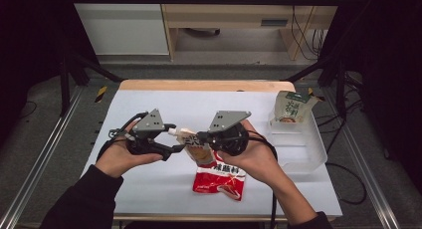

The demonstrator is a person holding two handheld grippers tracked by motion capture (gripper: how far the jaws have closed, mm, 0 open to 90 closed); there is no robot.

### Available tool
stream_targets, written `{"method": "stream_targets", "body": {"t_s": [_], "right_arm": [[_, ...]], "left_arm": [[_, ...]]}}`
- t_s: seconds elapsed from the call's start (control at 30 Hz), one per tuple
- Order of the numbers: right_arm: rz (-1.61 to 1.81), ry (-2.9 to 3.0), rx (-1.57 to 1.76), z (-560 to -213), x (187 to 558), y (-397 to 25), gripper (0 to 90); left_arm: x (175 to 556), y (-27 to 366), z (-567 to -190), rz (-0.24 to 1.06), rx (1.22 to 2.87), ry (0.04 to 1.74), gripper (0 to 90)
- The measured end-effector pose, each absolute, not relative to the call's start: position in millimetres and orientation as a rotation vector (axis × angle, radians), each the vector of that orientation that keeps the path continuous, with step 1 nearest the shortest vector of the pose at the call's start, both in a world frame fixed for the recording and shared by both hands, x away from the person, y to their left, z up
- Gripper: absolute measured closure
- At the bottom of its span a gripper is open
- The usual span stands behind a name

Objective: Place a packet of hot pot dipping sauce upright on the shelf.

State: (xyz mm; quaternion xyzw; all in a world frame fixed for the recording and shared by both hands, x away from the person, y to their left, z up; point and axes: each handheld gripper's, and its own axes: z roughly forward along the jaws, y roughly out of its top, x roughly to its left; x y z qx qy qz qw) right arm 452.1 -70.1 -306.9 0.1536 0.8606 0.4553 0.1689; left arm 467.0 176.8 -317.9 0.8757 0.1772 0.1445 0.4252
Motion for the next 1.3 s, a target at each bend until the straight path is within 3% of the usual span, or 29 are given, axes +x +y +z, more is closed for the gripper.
{"method": "stream_targets", "body": {"t_s": [0.4,0.63,1.3], "right_arm": [[1.317,2.459,0.432,-311.0,449.8,-66.7,90.0],[1.322,2.456,0.444,-311.9,450.8,-67.1,90.0],[1.331,2.451,0.465,-312.6,452.5,-71.7,90.0]], "left_arm": [[471.4,172.7,-317.9,0.373,2.211,0.386,51.5],[473.1,174.2,-316.4,0.314,2.183,0.381,67.2],[476.9,175.1,-322.0,0.285,2.189,0.408,65.1]]}}
